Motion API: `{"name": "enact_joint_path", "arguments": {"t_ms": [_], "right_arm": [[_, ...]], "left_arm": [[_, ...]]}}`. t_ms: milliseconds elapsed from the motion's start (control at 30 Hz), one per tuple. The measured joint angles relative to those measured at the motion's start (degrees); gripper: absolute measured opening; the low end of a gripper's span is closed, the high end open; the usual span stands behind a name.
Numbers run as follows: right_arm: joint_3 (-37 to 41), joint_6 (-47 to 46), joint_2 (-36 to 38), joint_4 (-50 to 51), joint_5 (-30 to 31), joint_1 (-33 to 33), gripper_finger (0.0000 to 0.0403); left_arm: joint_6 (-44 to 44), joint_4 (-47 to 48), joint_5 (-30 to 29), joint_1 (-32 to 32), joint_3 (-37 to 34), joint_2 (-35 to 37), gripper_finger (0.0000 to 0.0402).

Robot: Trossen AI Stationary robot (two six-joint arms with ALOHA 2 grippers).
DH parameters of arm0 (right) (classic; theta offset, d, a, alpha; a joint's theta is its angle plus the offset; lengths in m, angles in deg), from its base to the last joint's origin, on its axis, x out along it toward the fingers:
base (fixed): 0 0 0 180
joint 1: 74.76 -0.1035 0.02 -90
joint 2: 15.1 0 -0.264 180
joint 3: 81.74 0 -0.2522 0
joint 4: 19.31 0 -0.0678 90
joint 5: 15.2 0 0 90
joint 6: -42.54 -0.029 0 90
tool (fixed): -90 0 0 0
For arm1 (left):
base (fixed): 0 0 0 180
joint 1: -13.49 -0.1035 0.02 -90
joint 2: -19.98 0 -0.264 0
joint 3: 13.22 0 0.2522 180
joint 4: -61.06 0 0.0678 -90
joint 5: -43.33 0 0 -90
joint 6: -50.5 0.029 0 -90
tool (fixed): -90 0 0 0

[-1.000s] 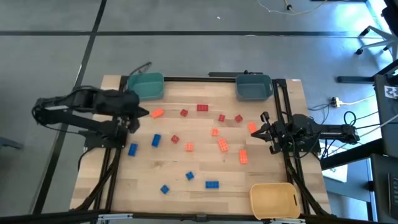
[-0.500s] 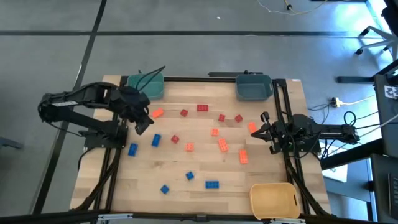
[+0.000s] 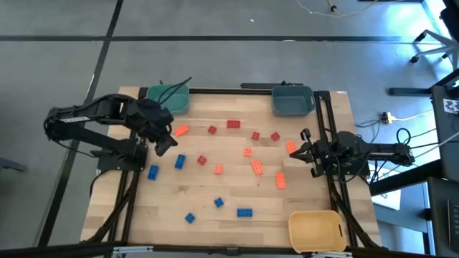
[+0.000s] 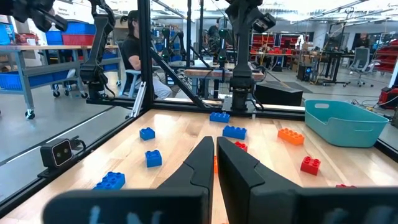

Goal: Sort & place blocks by color
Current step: Put the blue game piece into the green bin

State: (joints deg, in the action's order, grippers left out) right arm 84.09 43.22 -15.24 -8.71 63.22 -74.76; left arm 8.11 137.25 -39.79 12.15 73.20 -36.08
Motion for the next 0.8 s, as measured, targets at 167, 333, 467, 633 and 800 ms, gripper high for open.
{"name": "enact_joint_path", "arguments": {"t_ms": [167, 333, 467, 633, 800], "right_arm": [[0.0, -0.1, 0.0, 0.0, 0.0, 0.0, 0.0023], [0.0, 0.0, 0.0, -0.1, 0.0, 0.0, 0.0023], [0.0, 0.0, 0.0, -0.4, 0.0, 0.0, 0.0023], [0.0, 0.0, 0.0, -0.5, 0.0, 0.0, 0.0023], [0.0, -0.1, 0.0, -1.3, 0.0, 0.0, 0.0023]], "left_arm": [[-4.1, 1.4, 0.9, 0.0, 0.0, -1.8, 0.0009], [-5.5, 6.0, 1.7, -0.1, -0.1, -4.8, 0.0046], [-7.3, 10.5, 2.1, -0.5, -0.1, -8.2, 0.0081], [-12.6, 12.3, 1.6, -1.8, -0.1, -13.2, 0.0107], [-15.1, 11.7, 1.6, -1.7, 0.0, -18.4, 0.011]]}}
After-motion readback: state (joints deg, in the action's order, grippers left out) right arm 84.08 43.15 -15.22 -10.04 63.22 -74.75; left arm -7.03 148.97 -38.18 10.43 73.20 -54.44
